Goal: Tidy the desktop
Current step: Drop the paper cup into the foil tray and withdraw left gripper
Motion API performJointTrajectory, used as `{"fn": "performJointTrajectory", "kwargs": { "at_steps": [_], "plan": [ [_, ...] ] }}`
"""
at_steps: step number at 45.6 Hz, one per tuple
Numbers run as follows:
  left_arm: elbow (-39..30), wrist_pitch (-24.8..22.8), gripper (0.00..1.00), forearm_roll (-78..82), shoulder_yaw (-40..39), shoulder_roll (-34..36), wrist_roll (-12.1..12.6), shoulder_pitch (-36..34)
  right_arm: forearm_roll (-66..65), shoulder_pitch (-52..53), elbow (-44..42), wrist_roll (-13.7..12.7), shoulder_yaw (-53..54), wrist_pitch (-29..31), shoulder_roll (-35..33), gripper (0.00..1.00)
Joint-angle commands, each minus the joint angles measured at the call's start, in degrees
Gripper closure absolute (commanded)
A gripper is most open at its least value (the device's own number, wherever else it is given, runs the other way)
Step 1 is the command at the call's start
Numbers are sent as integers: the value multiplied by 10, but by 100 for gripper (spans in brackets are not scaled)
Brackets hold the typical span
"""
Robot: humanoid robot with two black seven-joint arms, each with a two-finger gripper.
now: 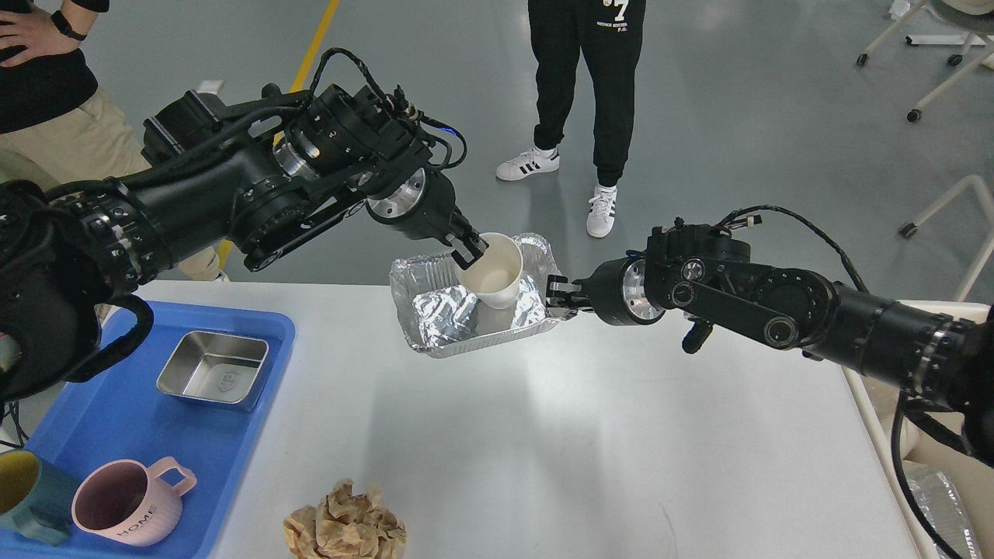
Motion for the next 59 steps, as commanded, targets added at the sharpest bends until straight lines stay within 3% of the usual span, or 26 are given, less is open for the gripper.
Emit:
{"fn": "performJointTrajectory", "kwargs": {
  "at_steps": [1,4,7,30,33,42,45,52,59],
  "plan": [
    [3,7,46,-10,-2,-3,28,1,0,-1,-1,0,0,-1,0,100],
    [7,10,28,-31,-2,-3,33,1,0,-1,0,0,0,-1,-1,100],
    [13,10,19,-53,-3,-3,34,0,1,-2,-1,0,0,-1,-1,100],
    [7,2,8,-187,-12,16,36,-34,0,-9,-4,0,-2,-1,-3,100],
    [3,-1,6,-208,-12,37,53,-36,0,-9,-4,0,-2,-1,-5,100],
    [-78,-8,3,-278,-33,144,159,-25,0,-9,-4,0,-3,-2,-7,100],
    [-118,-7,3,-295,-39,198,179,-6,0,-9,-4,0,-3,-2,-9,100],
    [-201,0,3,-327,-83,323,183,58,0,-9,-6,0,-5,-2,-9,100],
    [-248,20,3,-368,-220,422,183,189,0,-9,-8,0,-7,-2,-10,100]
  ]
}}
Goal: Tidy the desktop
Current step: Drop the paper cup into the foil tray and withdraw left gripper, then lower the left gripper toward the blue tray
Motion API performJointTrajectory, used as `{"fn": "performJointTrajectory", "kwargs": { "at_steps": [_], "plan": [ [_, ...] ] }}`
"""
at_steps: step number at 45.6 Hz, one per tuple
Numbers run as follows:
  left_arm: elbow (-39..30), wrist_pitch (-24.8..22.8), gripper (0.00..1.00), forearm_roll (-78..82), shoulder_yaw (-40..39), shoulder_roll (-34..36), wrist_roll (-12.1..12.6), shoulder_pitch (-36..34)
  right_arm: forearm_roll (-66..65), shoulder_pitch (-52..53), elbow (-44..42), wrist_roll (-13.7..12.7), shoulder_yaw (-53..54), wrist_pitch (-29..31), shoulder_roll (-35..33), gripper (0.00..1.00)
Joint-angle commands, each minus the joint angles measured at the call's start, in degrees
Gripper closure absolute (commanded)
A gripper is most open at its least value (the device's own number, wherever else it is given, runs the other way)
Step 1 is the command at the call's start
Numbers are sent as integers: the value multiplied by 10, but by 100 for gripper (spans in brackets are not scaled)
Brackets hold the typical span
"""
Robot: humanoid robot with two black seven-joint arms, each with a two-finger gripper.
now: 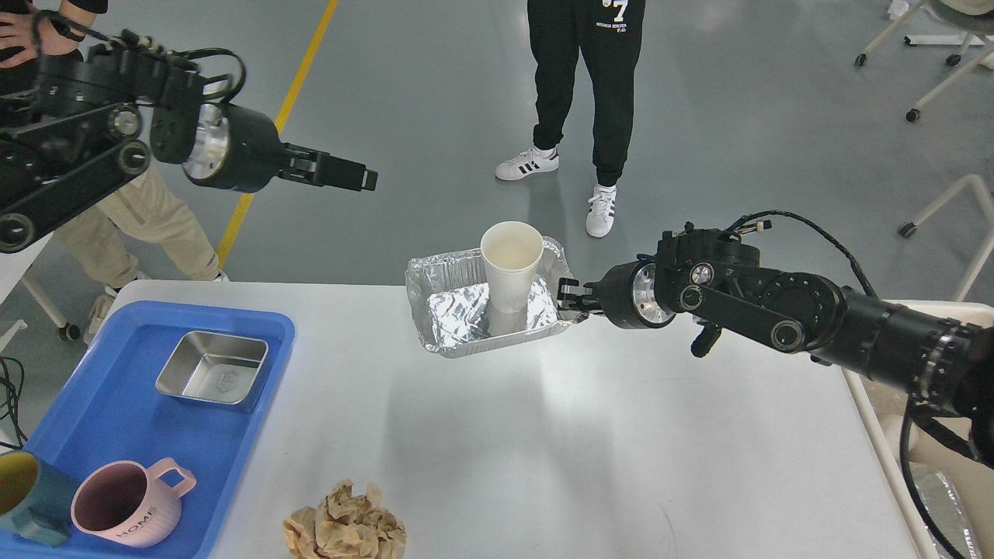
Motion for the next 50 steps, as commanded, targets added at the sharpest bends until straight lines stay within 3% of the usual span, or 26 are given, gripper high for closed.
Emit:
{"fn": "performJointTrajectory", "kwargs": {
  "at_steps": [1,7,12,16,23,32,41,50],
  "plan": [
    [-32,17,3,-39,-120,67,4,112,0,0,-1,0,-2,0,0,100],
    [-59,16,3,-80,-230,113,19,216,0,0,-2,-1,-3,0,1,100],
    [-60,20,3,-92,-248,160,58,254,0,0,-2,-1,-3,0,0,100],
    [-53,35,3,-134,-249,182,74,291,0,2,-2,-1,-3,0,0,100],
    [-55,121,3,-259,-242,224,75,354,0,1,-2,-1,-3,0,0,100],
    [-55,191,3,-434,-249,225,72,421,0,-1,-2,-1,-4,-1,-6,100],
    [-64,231,3,-533,-249,223,67,438,1,-3,-1,-1,-3,-1,-16,100],
    [-126,272,3,-559,-249,233,67,491,1,-3,1,-1,-3,-1,-22,100]
  ]
}}
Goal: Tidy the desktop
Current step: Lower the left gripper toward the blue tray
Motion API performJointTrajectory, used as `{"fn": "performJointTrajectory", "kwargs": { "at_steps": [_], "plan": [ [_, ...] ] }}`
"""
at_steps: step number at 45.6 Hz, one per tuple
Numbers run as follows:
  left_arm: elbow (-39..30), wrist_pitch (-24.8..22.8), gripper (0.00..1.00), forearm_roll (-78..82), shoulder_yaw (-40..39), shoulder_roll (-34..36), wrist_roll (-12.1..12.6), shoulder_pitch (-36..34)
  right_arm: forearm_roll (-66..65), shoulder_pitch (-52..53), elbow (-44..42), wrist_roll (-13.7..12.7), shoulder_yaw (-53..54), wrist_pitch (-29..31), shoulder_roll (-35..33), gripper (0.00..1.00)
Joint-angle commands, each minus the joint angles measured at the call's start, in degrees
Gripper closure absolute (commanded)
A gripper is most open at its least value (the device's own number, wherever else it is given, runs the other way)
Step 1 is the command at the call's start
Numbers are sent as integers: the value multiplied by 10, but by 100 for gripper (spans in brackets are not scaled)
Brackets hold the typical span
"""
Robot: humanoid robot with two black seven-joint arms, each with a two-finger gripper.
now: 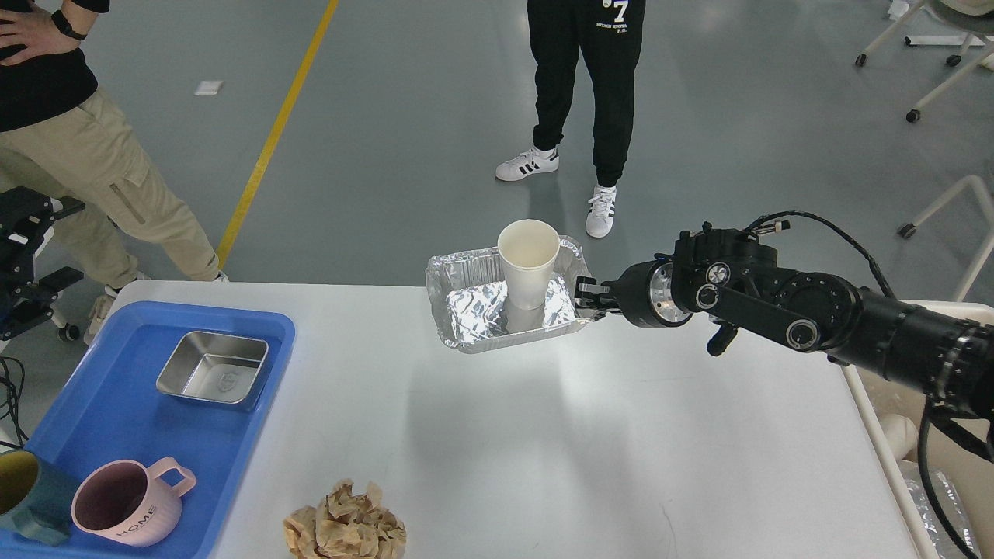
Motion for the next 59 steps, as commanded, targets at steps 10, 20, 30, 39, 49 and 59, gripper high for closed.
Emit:
{"fn": "performJointTrajectory", "kwargs": {
  "at_steps": [10,20,30,39,49,59],
  "plan": [
    [-108,72,3,-6,10,49,0,97,0,-2,0,0,0,0,-2,100],
    [-166,113,3,-5,10,98,-4,147,-1,-7,0,0,0,-1,-2,100],
    [-221,122,3,-6,9,153,-6,155,0,-7,1,0,0,-3,-2,100],
    [-218,123,3,-6,1,155,-6,155,0,-6,1,0,1,-4,2,100],
    [-199,103,3,69,12,150,-6,158,0,0,2,0,1,-5,5,100],
    [-160,29,3,294,9,118,-11,143,0,2,2,0,2,-5,8,100]
  ]
}}
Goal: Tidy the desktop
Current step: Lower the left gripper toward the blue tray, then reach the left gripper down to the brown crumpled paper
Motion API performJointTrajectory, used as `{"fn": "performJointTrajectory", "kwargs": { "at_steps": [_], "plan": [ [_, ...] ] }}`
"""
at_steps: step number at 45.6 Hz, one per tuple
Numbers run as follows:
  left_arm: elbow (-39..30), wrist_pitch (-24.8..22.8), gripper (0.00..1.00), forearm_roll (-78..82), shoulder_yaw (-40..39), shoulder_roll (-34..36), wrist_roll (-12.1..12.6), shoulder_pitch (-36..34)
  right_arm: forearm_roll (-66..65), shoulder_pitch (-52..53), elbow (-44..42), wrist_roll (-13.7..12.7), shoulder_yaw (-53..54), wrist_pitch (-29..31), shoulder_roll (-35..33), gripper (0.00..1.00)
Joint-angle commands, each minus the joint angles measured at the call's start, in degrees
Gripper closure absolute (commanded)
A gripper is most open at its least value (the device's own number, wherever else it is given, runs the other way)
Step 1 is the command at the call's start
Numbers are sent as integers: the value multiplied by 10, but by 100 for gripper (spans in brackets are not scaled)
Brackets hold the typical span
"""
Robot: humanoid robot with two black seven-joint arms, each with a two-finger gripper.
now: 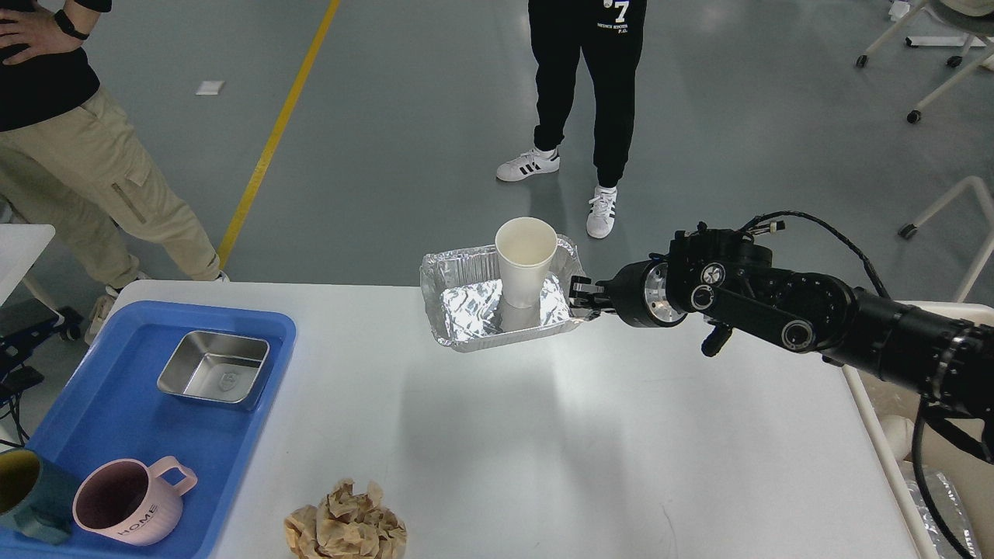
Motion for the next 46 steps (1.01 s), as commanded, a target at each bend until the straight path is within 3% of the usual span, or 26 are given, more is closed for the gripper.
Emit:
{"fn": "performJointTrajectory", "kwargs": {
  "at_steps": [1,12,21,38,41,46],
  "plan": [
    [18,-49,3,140,-2,-17,-10,-13,0,0,0,0,0,0,1,100],
    [25,-118,3,392,-1,-57,-53,-62,-1,-1,2,0,1,-1,0,100],
    [24,-223,3,566,-1,-96,-88,-126,-1,0,3,0,3,-1,1,100],
    [10,-467,3,637,36,-231,-92,-299,-1,0,3,0,2,-1,0,100],
    [12,-494,3,637,59,-252,-92,-328,-1,1,3,0,2,-1,0,100],
    [12,-496,3,639,118,-286,-91,-356,-1,1,3,0,3,-1,0,100]
  ]
}}
